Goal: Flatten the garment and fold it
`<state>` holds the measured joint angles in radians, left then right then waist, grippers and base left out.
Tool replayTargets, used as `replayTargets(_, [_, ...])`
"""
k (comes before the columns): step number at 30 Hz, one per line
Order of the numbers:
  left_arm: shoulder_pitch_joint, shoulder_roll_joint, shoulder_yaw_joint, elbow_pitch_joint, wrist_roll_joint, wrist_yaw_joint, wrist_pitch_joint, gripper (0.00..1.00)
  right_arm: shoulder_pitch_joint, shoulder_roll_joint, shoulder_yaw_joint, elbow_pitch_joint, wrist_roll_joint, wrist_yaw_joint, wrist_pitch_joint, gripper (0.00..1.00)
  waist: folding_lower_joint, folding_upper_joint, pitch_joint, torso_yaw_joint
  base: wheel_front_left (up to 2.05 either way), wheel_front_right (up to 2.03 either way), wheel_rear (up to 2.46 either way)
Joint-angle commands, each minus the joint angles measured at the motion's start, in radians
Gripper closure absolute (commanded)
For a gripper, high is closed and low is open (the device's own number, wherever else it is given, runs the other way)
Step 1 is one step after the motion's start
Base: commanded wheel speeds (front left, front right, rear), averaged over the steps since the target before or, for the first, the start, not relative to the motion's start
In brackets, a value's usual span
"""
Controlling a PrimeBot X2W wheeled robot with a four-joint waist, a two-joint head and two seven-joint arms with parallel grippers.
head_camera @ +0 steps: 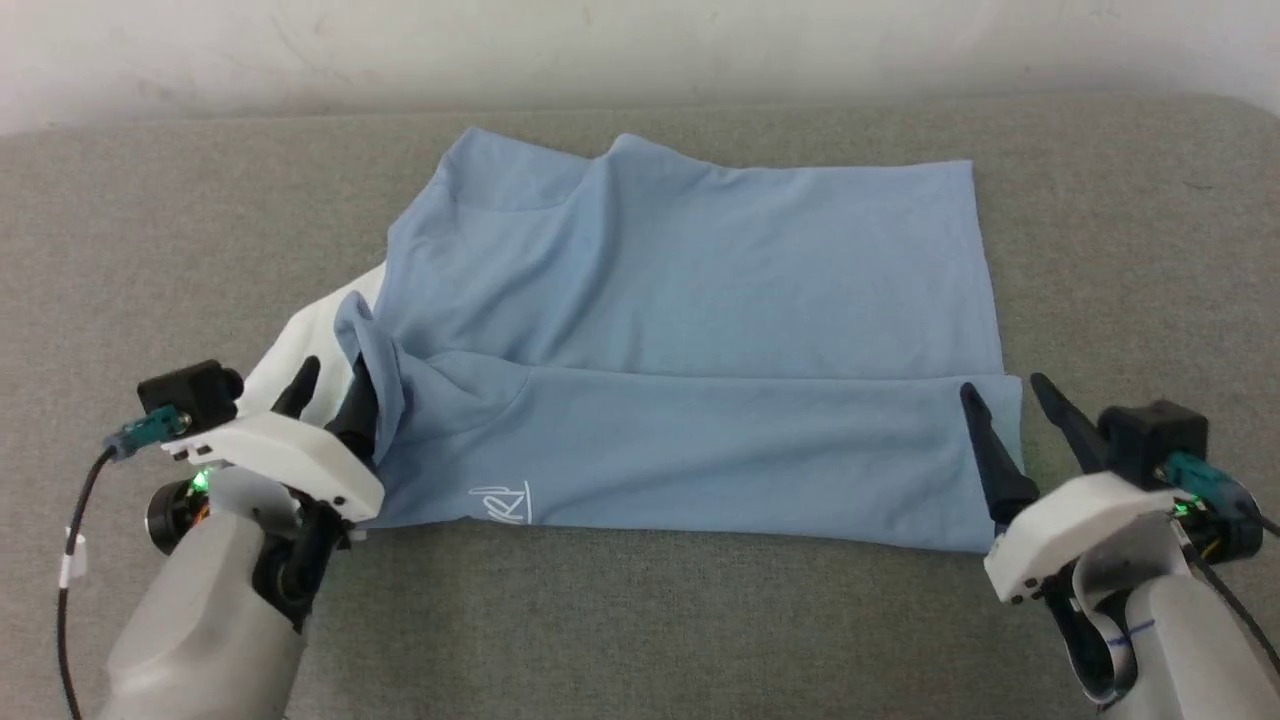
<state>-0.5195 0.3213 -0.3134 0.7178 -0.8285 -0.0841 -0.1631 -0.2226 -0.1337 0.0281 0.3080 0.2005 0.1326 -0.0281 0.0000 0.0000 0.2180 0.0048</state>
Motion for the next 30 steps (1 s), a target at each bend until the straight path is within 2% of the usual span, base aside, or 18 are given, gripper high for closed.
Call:
replayTargets(1, [0.009, 0.012, 0.003, -0.005, -0.011, -0.007, 0.009, 0.0, 0.018, 0.006, -0.006, -0.014, 0.0, -0.002, -0.013, 0.0, 0.0, 0.0, -0.025, 0.009, 0.0, 0.0, 0.0])
replayTargets(6, [0.055, 0.098, 0.007, -0.107, -0.041, -0.013, 0.128, 0.0, 0.1, 0.022, -0.03, -0.145, -0.028, -0.002, -0.042, 0.0, 0.0, 0.0, -0.069, 0.009, 0.0, 0.0, 0.0])
replayTargets(8, [0.084, 0.142, -0.001, -0.173, -0.053, -0.013, 0.207, 0.0, 0.129, 0.029, -0.029, -0.199, -0.04, -0.002, -0.032, 0.0, 0.0, 0.0, -0.082, 0.003, 0.0, 0.0, 0.0])
replayTargets(13, [0.163, 0.262, -0.013, -0.336, -0.094, 0.027, 0.434, 0.0, 0.183, 0.048, -0.021, -0.302, -0.052, -0.002, 0.006, 0.0, 0.0, 0.0, -0.09, -0.01, 0.0, 0.0, 0.0])
replayTargets(16, [0.208, 0.301, -0.018, -0.43, -0.12, 0.075, 0.542, 0.0, 0.199, 0.058, -0.019, -0.341, -0.052, -0.002, 0.021, 0.0, 0.0, 0.0, -0.081, -0.021, 0.0, 0.0, 0.0])
replayTargets(22, [0.277, 0.334, -0.046, -0.536, -0.148, 0.161, 0.692, 0.0, 0.205, 0.071, -0.012, -0.376, -0.041, -0.002, 0.037, 0.0, 0.0, 0.0, -0.045, -0.046, 0.0, 0.0, 0.0])
replayTargets(26, [0.28, 0.344, -0.061, -0.517, -0.132, 0.189, 0.717, 0.0, 0.197, 0.075, -0.01, -0.384, -0.034, -0.002, 0.044, 0.0, 0.0, 0.0, -0.018, -0.062, 0.0, 0.0, 0.0])
replayTargets(30, [0.267, 0.326, -0.093, -0.463, -0.112, 0.208, 0.739, 0.0, 0.19, 0.078, -0.011, -0.382, -0.024, -0.002, 0.053, 0.0, 0.0, 0.0, 0.0, -0.072, 0.0, 0.0, 0.0])
